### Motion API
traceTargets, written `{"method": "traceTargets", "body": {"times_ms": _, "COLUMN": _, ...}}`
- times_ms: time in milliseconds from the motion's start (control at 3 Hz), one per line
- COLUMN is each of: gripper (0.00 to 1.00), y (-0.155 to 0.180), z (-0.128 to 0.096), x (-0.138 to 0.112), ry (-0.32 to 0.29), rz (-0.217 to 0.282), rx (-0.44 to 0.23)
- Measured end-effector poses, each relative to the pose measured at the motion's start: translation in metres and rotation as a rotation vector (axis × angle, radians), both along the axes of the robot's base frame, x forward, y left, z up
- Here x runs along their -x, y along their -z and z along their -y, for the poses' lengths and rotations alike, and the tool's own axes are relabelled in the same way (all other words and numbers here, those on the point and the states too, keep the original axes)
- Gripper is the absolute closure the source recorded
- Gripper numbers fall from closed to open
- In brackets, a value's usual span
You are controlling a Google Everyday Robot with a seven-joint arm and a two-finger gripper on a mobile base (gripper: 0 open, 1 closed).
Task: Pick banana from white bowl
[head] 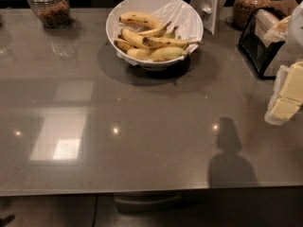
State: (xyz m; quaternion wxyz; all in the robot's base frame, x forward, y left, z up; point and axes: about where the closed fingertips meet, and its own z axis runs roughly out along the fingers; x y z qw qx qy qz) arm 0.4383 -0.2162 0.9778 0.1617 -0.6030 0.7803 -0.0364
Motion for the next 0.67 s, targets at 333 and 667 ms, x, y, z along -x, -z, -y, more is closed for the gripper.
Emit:
{"method": "traceTargets", "body": {"times_ms": 333, "gripper": 0.0, "y": 0.0, "z": 0.0, "x": 0.0, "ry": 0.0, "rz": 0.0, "rx": 0.0}}
{"method": "traceTargets", "body": {"times_ms": 667, "gripper": 0.0, "y": -0.003, "z": -0.011, "x": -0.012, "ry": -0.029, "rz": 0.039, "rx": -0.047}}
